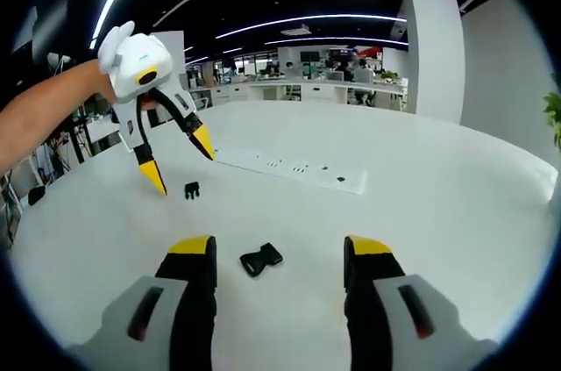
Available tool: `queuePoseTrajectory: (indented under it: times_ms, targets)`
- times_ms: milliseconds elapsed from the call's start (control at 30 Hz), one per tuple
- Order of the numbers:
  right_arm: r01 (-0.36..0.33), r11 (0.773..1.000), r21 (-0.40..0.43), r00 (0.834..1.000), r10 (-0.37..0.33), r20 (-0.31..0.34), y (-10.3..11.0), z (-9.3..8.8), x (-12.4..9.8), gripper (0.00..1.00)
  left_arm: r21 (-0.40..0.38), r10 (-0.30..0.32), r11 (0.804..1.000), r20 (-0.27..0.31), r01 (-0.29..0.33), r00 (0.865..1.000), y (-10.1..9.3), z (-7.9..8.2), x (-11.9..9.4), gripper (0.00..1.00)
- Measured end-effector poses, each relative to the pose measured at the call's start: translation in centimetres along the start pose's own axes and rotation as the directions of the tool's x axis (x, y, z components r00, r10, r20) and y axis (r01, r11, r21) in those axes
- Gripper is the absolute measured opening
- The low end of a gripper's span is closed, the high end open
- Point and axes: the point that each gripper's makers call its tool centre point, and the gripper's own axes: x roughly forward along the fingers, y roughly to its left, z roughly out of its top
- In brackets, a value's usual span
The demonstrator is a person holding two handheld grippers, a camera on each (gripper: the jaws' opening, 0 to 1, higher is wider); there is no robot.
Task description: Snap the two parts of the plastic buckle together until the buckle closes and remains connected.
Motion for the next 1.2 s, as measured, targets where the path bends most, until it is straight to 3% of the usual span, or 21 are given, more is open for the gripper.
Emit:
queuePoseTrajectory:
  times_ms: [67, 167, 267, 500, 833, 1200]
  targets:
    - [0.001, 1.0, 0.001, 1.0, -0.001, 0.001, 0.1, -0.1, -0.1, 0.58, 0.009, 0.002, 1.0, 0.003, -0.002, 1.0, 0.1, -0.1, 0.0, 0.46]
    - [0.002, 1.0, -0.001, 1.0, -0.002, -0.002, 0.2, -0.2, -0.1, 0.58, -0.011, -0.008, 1.0, 0.079, 0.008, 0.997, 0.0, 1.0, -0.3, 0.38]
    - [0.004, 1.0, -0.001, 1.0, -0.004, -0.002, 0.3, -0.3, -0.2, 0.58, -0.032, -0.025, 0.999, 0.117, 0.029, 0.993, -0.2, 1.4, -0.4, 0.34]
    - [0.004, 1.0, -0.001, 1.0, -0.004, -0.002, 0.3, -0.3, -0.2, 0.58, -0.049, -0.062, 0.996, 0.126, 0.069, 0.99, -0.8, 0.9, 0.4, 0.29]
    - [0.008, 1.0, -0.005, 1.0, -0.008, -0.003, -0.1, -0.6, -0.2, 0.57, -0.123, -0.058, 0.988, 0.243, 0.09, 0.968, -1.2, 0.5, 1.2, 0.24]
    - [0.005, 1.0, -0.005, 1.0, -0.005, -0.008, -0.3, -0.9, 0.1, 0.57, -0.125, -0.082, 0.985, 0.248, 0.116, 0.965, -1.6, 0.8, 1.6, 0.2]
